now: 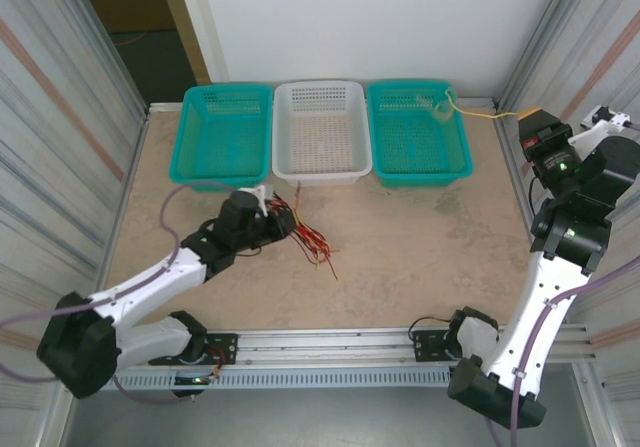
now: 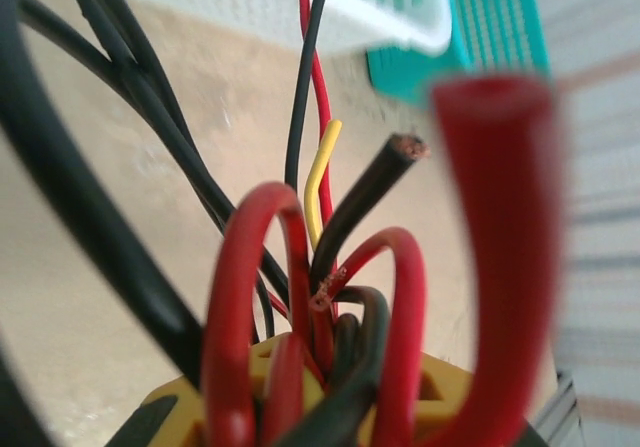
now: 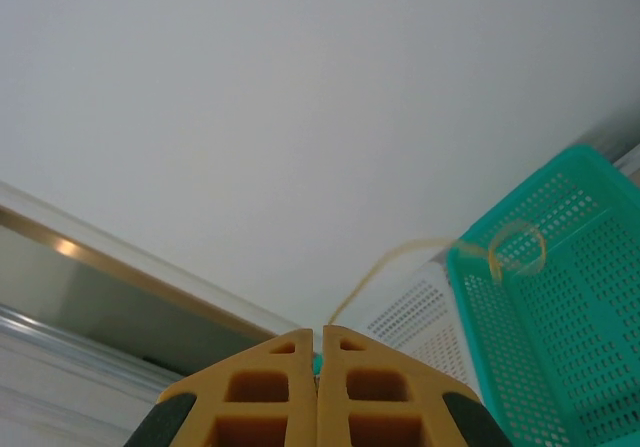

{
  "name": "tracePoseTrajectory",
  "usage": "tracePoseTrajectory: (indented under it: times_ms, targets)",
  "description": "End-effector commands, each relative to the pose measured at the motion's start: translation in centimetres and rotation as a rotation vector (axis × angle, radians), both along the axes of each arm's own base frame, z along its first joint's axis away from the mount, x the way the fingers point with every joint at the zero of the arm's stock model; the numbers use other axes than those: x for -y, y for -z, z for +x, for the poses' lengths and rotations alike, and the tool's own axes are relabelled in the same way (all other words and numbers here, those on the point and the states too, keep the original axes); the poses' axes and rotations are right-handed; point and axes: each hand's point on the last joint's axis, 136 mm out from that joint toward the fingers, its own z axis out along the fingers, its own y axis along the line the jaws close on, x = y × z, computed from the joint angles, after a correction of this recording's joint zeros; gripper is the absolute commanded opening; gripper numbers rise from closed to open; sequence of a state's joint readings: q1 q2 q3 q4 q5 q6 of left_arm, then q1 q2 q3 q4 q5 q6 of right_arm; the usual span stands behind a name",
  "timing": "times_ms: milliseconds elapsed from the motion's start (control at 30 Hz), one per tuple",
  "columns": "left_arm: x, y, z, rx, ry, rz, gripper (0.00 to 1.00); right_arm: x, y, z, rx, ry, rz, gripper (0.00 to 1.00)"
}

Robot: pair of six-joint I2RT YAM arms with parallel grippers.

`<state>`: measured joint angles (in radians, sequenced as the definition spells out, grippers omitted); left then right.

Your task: Untangle the cables

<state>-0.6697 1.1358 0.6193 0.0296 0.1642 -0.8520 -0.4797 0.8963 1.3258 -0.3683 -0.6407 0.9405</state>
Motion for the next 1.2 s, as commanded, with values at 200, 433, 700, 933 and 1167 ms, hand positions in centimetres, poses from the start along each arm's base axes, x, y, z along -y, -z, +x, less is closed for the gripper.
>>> tracePoseTrajectory:
  times_ms: [200, 433, 700, 933, 1167]
  targets:
    - [4.6, 2.3, 0.7, -0.055, 0.076, -0.033, 0.41, -1.6, -0.5, 0.3, -0.002, -0.037, -0.129, 0.0]
    - [2.4, 1.8, -0.2, -0.05, 0.048, 0.099, 0.8, -2.4, 0.0, 1.7, -0.022, -0.058, -0.19, 0.0]
    - [-3.4, -3.6, -0.1, 0.03, 0.027, 0.238, 0.82, -1.8, 0.2, 4.0, -0.047, -0.022, -0.263, 0.0]
    - [-5.1, -8.0, 0.0, 0.11, 0.039, 0.121, 0.7, -1.7, 0.3, 6.7, -0.06, 0.024, -0.355, 0.0]
    - [-4.2, -6.7, -0.4, 0.054, 0.078, 0.089, 0.58, -1.2, 2.6, 11.5, -0.095, 0.037, -0.395, 0.0]
